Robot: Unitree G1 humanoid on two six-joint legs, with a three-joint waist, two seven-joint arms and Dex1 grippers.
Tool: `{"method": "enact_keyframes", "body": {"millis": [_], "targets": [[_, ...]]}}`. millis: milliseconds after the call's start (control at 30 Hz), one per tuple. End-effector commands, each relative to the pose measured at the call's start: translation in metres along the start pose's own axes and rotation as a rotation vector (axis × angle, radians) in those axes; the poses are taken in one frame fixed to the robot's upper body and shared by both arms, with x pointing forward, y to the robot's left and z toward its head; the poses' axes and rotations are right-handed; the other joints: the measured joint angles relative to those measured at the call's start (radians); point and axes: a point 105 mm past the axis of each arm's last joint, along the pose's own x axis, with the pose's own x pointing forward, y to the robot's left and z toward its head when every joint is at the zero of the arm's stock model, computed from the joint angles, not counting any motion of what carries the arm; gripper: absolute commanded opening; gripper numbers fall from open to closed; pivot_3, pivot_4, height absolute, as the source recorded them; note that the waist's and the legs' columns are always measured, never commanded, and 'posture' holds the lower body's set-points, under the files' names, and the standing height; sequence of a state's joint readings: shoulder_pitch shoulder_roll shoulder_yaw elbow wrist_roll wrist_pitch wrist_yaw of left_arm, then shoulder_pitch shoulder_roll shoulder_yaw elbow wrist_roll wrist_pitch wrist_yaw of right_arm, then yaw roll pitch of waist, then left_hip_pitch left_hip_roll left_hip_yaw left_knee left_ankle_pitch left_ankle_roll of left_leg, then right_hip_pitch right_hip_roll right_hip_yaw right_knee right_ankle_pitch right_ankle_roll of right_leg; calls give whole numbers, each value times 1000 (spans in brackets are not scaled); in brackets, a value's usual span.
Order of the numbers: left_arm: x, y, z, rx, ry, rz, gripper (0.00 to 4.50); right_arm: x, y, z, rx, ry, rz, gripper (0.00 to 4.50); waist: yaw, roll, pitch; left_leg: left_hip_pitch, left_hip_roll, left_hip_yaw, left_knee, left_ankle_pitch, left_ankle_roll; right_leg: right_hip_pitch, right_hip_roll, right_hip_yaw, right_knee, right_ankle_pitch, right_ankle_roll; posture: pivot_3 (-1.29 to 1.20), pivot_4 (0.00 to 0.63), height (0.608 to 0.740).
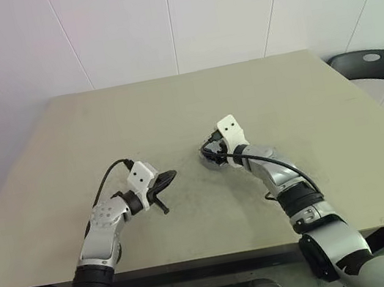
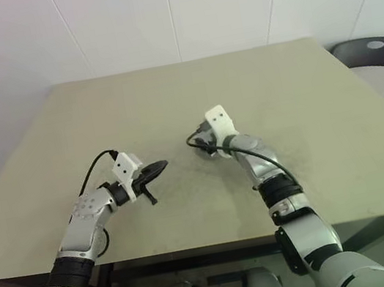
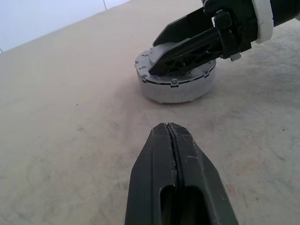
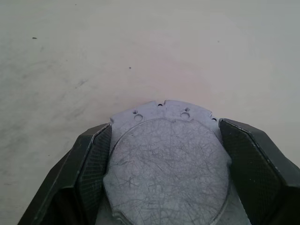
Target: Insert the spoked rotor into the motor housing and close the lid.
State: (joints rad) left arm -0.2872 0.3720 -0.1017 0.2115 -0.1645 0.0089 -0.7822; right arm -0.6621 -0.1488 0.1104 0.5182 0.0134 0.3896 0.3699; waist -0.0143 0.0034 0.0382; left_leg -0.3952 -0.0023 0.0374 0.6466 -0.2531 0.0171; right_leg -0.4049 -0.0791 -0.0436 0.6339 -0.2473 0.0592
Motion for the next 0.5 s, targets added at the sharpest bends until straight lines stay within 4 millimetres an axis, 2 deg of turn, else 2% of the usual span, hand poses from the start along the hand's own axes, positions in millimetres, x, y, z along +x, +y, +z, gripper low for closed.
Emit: {"method": "enact_keyframes", "body": {"millis": [33,300,500], "targets": [[0,6,18,49,-52,14,0,-1,-9,13,-45,-50,-45,3294,0,0,0,0,0,0,0,0,0,0,0,0,0,0,0,0,0,740],[0,5,18,48,-53,15,0,0,-5,-19,73,113,4,3294,2,0,0,3,0,0,1,0,0,3,-1,0,0,0,0,0,0,740],[0,6,18,48,-53,18,0,-3,-13,-27,86,131,-9,3294,3,0,0,3,0,0,0,0,0,3,-1,0,0,0,0,0,0,740]]}}
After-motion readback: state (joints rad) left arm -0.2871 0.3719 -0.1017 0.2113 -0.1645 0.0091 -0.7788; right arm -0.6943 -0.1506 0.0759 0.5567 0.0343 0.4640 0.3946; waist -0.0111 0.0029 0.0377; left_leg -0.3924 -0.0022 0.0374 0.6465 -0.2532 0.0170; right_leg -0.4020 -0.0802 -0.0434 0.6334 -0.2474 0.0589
